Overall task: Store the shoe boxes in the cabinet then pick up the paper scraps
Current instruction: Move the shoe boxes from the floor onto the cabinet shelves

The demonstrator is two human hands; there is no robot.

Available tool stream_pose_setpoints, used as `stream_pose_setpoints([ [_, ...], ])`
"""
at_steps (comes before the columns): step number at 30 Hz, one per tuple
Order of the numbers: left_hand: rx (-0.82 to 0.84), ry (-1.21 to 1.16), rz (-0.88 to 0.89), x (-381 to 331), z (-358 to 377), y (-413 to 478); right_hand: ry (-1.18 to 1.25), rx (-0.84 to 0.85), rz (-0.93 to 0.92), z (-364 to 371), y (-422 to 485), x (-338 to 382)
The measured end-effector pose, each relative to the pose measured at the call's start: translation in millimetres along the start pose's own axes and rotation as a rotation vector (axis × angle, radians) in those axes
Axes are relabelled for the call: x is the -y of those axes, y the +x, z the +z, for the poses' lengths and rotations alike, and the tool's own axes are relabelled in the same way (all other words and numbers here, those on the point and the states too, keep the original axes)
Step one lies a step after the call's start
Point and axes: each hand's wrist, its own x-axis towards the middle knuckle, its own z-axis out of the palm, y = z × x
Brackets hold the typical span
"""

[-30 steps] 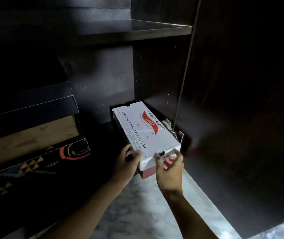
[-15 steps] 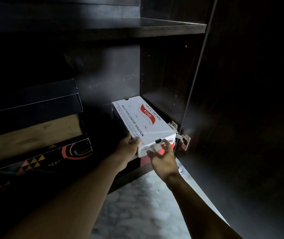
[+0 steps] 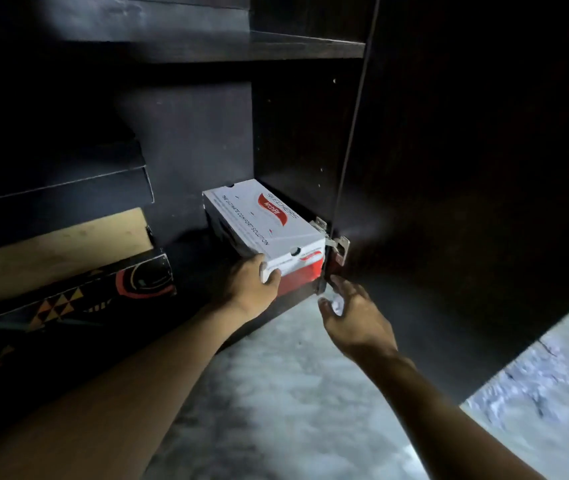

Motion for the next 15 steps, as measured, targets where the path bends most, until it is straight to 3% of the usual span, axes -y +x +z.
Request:
stream_pose_setpoints([
  [7, 0.128, -0.053, 0.161, -50.3, 20.1, -62.4, -0.039, -0.136, 0.135, -45.1, -105.9, -29.4],
  [15, 0.543, 0.034, 0.477, -166.8, 56.6, -172.5, -0.022, -0.403, 0.381, -110.5, -250.3, -80.3],
])
